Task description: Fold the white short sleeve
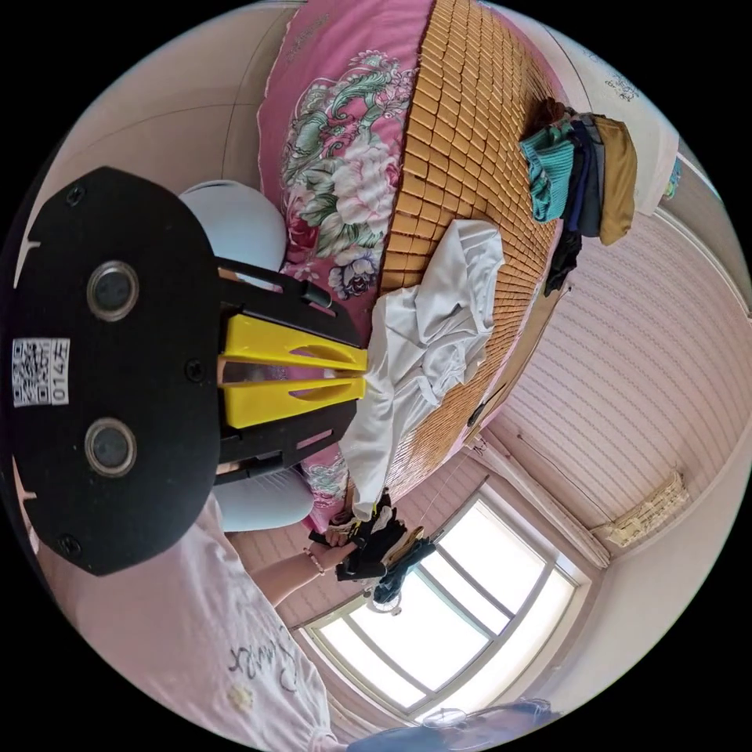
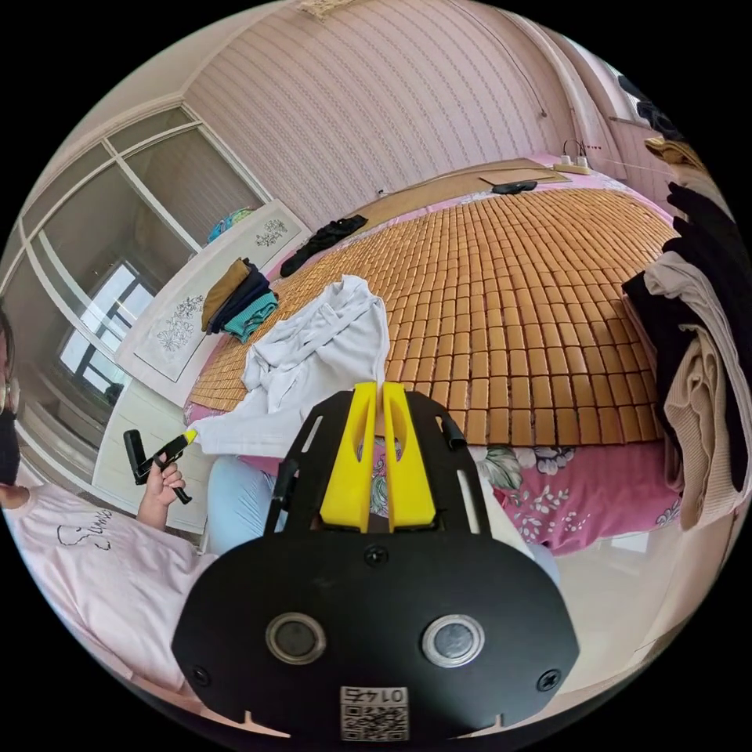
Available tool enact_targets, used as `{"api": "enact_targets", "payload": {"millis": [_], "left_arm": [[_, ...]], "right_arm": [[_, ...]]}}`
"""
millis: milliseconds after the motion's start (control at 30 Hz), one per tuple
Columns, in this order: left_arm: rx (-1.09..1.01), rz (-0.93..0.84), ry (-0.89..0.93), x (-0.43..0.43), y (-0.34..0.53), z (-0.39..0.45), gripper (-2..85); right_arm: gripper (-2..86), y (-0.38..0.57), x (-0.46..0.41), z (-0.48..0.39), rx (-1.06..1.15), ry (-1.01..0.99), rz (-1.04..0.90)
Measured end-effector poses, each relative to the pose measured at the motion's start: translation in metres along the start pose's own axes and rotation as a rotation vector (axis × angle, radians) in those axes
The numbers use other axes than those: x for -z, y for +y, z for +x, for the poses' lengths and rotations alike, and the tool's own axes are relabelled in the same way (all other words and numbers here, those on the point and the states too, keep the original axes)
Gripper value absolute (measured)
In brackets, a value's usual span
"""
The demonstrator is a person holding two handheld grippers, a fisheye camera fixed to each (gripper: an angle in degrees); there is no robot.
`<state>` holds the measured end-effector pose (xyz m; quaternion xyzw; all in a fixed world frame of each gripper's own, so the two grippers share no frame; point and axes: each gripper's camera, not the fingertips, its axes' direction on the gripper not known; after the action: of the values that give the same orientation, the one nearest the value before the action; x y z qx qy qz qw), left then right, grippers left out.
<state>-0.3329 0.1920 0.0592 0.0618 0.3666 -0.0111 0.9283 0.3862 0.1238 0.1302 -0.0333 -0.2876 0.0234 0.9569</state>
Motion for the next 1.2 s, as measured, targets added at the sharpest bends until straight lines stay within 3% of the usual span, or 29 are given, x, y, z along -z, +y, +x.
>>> {"api": "enact_targets", "payload": {"millis": [200, 433, 633, 933, 1067, 1200], "left_arm": [[-0.001, 0.002, -0.004, -0.006, -0.008, 0.001, -1.0], [0.031, -0.005, 0.01, -0.011, -0.017, 0.005, -1.0], [-0.118, -0.126, -0.205, -0.021, -0.023, 0.043, -0.9], [-0.446, -0.346, -0.58, -0.065, -0.035, 0.117, -0.9], [-0.441, -0.459, -0.599, -0.099, -0.037, 0.114, -0.9], [-0.398, -0.451, -0.566, -0.098, -0.037, 0.111, -0.9]], "right_arm": [[2.8, 0.011, 0.003, 0.013, -0.033, 0.017, -0.039], [11.6, 0.033, -0.009, 0.031, -0.055, -0.077, -0.07], [2.4, 0.029, -0.04, 0.017, 0.13, -0.067, -0.274], [0.4, 0.023, 0.014, 0.051, 0.061, -0.189, -0.084], [0.3, 0.027, 0.022, 0.059, 0.038, -0.189, -0.076], [0.3, 0.032, 0.029, 0.067, 0.031, -0.19, -0.088]]}}
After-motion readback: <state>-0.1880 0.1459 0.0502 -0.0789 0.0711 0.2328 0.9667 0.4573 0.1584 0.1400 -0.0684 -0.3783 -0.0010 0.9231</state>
